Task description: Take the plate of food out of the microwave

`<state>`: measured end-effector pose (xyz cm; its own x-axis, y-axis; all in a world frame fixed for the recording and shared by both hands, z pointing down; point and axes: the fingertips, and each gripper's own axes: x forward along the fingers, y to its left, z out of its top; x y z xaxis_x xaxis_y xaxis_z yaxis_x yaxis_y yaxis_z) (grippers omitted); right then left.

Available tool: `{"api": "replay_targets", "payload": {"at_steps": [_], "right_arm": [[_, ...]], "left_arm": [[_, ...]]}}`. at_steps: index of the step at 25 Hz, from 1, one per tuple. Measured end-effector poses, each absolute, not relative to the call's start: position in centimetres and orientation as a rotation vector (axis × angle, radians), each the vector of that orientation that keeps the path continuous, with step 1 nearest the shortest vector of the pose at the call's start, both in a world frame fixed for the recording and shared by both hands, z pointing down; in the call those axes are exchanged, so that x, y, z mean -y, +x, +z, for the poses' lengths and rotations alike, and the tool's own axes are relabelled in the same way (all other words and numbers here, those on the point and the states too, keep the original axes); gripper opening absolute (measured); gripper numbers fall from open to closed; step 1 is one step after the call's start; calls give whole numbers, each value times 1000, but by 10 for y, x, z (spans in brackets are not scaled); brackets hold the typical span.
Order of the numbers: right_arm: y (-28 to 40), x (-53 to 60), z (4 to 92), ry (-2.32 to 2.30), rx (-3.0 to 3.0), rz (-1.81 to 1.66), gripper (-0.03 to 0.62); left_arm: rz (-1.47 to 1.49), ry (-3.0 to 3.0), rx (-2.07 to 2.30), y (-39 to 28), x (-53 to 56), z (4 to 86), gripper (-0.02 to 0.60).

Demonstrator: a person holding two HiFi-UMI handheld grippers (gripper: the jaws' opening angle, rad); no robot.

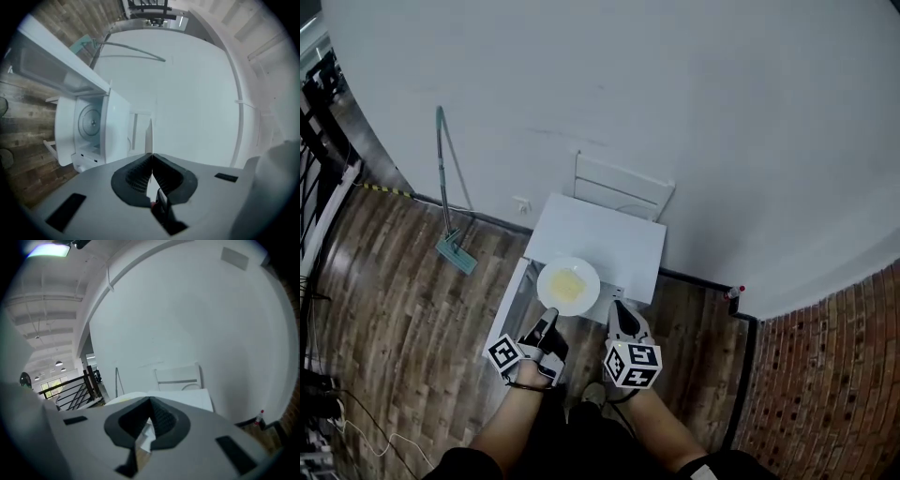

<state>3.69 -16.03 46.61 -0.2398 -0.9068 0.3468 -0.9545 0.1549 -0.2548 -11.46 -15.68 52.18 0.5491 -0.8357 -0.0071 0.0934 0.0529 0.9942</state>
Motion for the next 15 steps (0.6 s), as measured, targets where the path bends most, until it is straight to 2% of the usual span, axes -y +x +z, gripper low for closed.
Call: {"api": "replay_targets", "payload": {"at_steps": [10,15], "right_arm": [[9,201,347,1906,2420,456,12],[-2,200,319,1945,2431,383,12]], "left_arm": [[-869,1448,719,-132,201,396,9],[-865,1481,687,-132,209,367,9]]}}
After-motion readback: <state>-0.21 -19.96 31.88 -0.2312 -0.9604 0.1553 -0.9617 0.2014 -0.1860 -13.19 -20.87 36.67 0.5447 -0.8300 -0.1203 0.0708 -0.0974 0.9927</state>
